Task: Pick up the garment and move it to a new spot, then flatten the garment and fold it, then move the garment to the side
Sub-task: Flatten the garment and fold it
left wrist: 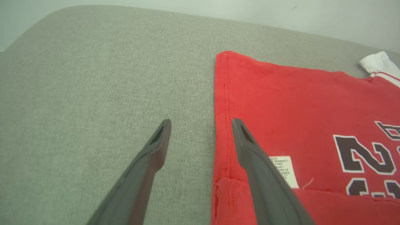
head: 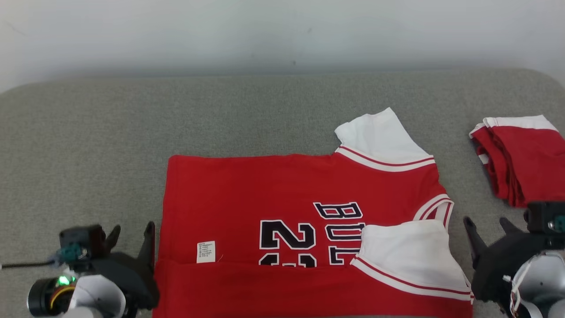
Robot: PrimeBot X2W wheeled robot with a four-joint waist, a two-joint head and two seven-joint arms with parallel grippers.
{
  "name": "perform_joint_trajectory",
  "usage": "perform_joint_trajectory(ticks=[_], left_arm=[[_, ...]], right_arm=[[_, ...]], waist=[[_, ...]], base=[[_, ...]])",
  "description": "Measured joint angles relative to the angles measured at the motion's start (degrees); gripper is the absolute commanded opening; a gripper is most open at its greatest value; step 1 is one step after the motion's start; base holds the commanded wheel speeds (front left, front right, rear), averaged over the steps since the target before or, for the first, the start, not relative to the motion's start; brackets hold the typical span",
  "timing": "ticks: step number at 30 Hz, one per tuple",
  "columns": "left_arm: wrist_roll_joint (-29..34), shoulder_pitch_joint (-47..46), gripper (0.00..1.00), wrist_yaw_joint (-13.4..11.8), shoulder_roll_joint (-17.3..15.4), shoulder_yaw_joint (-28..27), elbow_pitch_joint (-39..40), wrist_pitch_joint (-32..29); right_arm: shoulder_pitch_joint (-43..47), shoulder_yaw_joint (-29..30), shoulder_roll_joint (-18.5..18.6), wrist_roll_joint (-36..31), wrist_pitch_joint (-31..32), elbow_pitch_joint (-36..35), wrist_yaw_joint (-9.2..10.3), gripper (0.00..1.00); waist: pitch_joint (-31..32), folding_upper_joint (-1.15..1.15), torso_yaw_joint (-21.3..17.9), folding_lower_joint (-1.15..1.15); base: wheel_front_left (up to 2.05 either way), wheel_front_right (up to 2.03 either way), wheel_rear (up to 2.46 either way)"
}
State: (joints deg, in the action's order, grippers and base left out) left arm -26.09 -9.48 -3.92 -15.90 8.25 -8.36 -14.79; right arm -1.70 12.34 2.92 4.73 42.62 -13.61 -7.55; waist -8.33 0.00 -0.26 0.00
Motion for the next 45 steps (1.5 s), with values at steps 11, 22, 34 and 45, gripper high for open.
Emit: perform_joint_trajectory(ticks=[11, 22, 34, 45], left_arm=[[5.2, -22.33, 1.0, 2.65, -2.88, 2.94, -19.59, 0.78], [8.23, -31.48, 1.0, 3.18, -4.14, 4.81, -30.98, 5.65], [8.09, -34.56, 0.53, 4.54, -4.1, 6.62, -37.57, 2.58], [4.03, -36.61, 1.0, 5.15, -3.1, 5.21, -37.71, -5.08]], right_arm=[[-13.61, -11.02, 0.19, -1.4, -3.39, 4.5, 0.0, 1.0], [-16.24, -12.69, 0.65, -1.58, -5.92, 8.66, 0.0, 1.0], [-16.76, -12.8, 1.25, -1.53, -6.02, 9.81, 0.0, 1.0], [-18.34, -14.37, 2.14, -1.52, -4.79, 9.23, 0.0, 1.0]], waist=[[-6.97, 0.01, -2.98, 0.01], [-11.85, 0.01, -8.15, 0.01], [-11.53, 0.01, -9.37, 0.0], [-11.4, 0.0, -8.55, -0.01]], base=[[0.0, 0.0, 0.0], [0.0, 0.0, 0.0], [0.0, 0.0, 0.0], [0.0, 0.0, 0.0]])
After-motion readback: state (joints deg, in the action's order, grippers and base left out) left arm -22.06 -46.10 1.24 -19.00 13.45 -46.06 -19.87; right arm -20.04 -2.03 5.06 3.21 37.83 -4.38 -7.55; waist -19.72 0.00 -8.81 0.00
